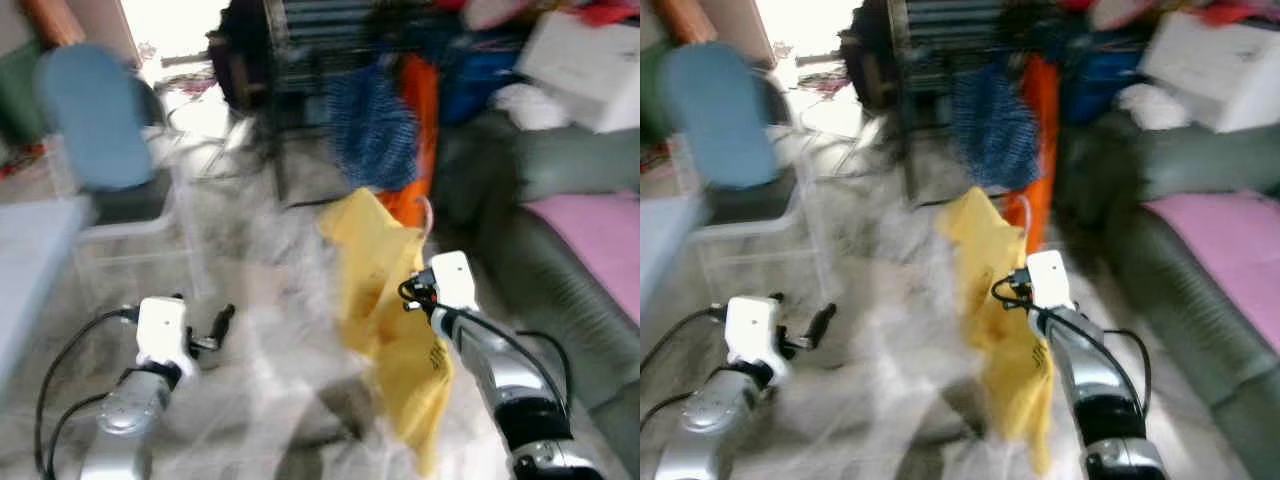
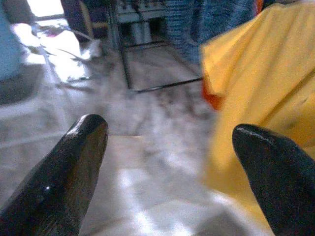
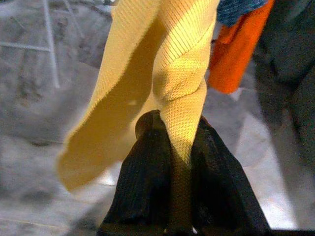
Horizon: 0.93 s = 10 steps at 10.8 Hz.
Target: Hang hanger
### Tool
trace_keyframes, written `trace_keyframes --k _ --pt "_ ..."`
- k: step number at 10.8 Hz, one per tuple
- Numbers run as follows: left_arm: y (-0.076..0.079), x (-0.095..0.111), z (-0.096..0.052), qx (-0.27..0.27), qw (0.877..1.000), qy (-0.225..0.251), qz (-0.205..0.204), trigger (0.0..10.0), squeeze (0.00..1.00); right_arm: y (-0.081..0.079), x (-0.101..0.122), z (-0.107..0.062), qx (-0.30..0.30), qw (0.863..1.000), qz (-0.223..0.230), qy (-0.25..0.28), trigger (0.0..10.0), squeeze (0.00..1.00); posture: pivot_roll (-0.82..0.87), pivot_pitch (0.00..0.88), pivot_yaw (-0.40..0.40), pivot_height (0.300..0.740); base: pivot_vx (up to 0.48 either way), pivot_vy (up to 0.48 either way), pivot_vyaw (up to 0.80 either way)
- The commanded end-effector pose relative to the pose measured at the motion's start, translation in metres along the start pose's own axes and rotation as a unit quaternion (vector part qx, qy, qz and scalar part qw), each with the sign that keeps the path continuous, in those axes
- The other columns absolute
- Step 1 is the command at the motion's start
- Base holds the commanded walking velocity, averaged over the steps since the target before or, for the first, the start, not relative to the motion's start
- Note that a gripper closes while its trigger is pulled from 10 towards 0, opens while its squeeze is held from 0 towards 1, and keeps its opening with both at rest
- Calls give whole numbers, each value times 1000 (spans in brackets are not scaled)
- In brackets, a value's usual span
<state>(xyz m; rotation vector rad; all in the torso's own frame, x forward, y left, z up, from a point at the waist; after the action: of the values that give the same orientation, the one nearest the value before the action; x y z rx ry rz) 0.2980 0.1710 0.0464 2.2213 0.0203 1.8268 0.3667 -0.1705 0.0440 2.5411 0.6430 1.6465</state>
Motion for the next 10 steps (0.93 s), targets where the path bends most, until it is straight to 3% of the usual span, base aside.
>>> trace_keyframes --k 1,3,4,6,8,10 --pt "0 -3 -8 18 1000 0 -4 10000 0 -4 14 0 12 1000 -9 24 10000 0 -65 0 29 740 401 0 0" --pt "-8 7 -12 75 996 39 -27 10000 0 -1 14 -1 1 1000 3 25 10000 0 -67 0 66 740 403 0 0" --pt "-31 18 -15 143 986 69 -58 10000 0 -3 16 -2 -8 999 24 35 10000 0 -65 0 76 740 401 0 0" --pt "-49 34 -20 184 977 98 -52 10000 0 -5 21 -3 -39 996 64 52 10000 0 -43 0 66 740 412 0 750" --pt "-30 29 -16 137 987 61 -49 10000 0 -17 16 -3 -40 993 96 48 10000 0 -39 0 37 740 394 0 753" --pt "-19 29 -9 74 996 39 14 10000 0 -26 11 -4 -36 994 94 41 10000 0 -40 0 13 740 360 0 747"
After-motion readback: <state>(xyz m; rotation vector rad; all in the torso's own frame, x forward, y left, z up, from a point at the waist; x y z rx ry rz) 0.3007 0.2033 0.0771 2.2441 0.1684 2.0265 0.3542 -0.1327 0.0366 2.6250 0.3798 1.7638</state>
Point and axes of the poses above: a point about 5 cm out from each wrist's last joint towards the gripper, its own z axis pointing out of the wrist towards the gripper, its own x axis along the axis of the wrist's last joint, y = z × x, the point moved 5 cm from there along z, pointing out of the wrist towards the gripper, and after that the axes turned 11 degrees about -z, right-handed, at the moved point
